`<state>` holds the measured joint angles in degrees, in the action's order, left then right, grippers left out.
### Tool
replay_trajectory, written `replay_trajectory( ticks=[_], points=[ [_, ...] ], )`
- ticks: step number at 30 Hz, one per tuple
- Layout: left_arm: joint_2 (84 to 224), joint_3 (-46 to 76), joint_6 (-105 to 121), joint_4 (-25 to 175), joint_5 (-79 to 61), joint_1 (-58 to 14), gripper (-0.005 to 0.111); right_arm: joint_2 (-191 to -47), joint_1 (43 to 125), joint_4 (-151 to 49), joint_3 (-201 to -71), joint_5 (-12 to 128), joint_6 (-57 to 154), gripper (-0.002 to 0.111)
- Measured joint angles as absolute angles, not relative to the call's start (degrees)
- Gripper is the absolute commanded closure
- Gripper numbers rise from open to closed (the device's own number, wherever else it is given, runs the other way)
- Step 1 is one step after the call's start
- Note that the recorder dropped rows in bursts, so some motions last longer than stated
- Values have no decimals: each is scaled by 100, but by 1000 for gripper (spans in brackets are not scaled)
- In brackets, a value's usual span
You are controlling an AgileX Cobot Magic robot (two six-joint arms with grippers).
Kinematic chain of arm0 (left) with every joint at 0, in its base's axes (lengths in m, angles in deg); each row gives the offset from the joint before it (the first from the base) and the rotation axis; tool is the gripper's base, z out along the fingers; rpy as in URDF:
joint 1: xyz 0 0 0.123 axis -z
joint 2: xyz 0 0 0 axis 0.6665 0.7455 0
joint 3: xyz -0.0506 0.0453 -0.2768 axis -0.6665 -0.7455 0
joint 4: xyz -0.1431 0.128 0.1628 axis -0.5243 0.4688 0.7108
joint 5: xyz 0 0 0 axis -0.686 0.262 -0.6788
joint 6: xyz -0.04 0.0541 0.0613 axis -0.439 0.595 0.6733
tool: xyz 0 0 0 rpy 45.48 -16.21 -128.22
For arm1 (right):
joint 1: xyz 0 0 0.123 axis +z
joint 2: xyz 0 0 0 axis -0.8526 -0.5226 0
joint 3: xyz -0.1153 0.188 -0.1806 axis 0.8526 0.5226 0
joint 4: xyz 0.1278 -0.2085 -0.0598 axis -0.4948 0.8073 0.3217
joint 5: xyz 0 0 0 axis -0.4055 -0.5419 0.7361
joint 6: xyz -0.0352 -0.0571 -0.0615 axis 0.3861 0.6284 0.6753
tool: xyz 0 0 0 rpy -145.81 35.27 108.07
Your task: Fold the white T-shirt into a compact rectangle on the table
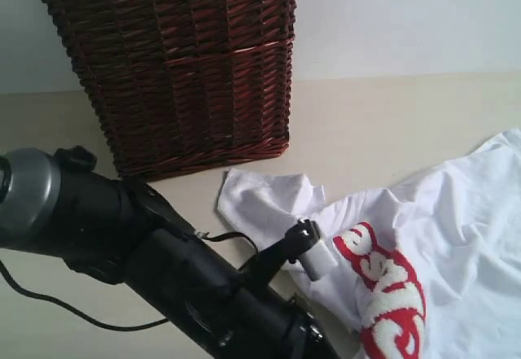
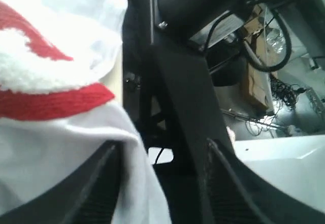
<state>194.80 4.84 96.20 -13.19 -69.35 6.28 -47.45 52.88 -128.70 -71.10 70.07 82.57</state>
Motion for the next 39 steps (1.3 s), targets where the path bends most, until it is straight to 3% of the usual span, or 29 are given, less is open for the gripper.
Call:
replay_trajectory(
  ticks=[6,19,30,32,36,39],
  points=[
    [19480,484,9911,-2071,-6740,1316,57,-4745,5288,-12884,-7110,6874,7618,79],
    [19516,631,9554,-1895,-6109,1461,57,-5269,5288,-11463,-7902,4576,8260,79],
    [19906,960,9470,-2035,-5981,1678,57,-8833,5288,-10721,-9274,3795,8667,80],
    [19906,1032,9323,-2061,-5981,1678,57,-9771,5288,-10364,-9498,3745,8403,84],
    [19906,1052,9122,-2073,-5981,1678,57,-11262,5288,-9750,-9923,3733,8583,108],
    [19906,1052,9094,-2035,-5981,1678,57,-11907,5288,-9343,-10109,3566,9257,108]
  ],
)
